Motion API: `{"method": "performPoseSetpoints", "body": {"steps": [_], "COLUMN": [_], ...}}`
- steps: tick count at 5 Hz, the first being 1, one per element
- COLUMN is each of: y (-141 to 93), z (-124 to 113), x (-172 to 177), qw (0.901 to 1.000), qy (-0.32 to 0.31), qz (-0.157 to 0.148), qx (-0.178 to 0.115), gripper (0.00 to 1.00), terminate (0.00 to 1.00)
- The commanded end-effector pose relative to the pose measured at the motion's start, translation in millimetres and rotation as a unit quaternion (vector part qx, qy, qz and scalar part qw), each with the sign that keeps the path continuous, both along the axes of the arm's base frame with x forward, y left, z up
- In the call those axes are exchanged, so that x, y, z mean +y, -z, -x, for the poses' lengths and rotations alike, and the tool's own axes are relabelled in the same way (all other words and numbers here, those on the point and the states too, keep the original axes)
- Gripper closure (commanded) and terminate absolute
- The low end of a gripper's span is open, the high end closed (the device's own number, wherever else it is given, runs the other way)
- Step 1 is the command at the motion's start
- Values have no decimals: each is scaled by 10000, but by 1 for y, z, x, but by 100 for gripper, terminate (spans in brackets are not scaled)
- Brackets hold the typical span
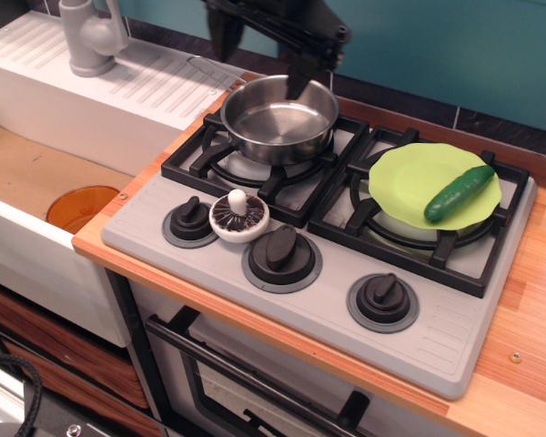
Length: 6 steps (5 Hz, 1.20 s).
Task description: Put pickle on plate and mushroom in pot or pan on stove
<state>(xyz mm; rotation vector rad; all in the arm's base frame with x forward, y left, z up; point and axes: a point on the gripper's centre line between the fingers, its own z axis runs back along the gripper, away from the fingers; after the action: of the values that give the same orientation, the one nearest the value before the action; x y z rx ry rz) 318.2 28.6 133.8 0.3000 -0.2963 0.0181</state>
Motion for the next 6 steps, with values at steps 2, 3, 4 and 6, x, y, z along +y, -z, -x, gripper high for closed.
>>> {"method": "performPoseSetpoints", "body": {"steps": [2,3,4,6], "y": [23,37,47,71], "z": [13,21,32,44], "x": [0,0,1,2], "qw": [9991,9984,9975,9958], "qy": [-231,-311,-359,-414], "qz": [248,367,462,541], "qx": [-247,-303,-401,-605], "gripper": [0,0,0,0], "terminate": [0,0,0,0]}}
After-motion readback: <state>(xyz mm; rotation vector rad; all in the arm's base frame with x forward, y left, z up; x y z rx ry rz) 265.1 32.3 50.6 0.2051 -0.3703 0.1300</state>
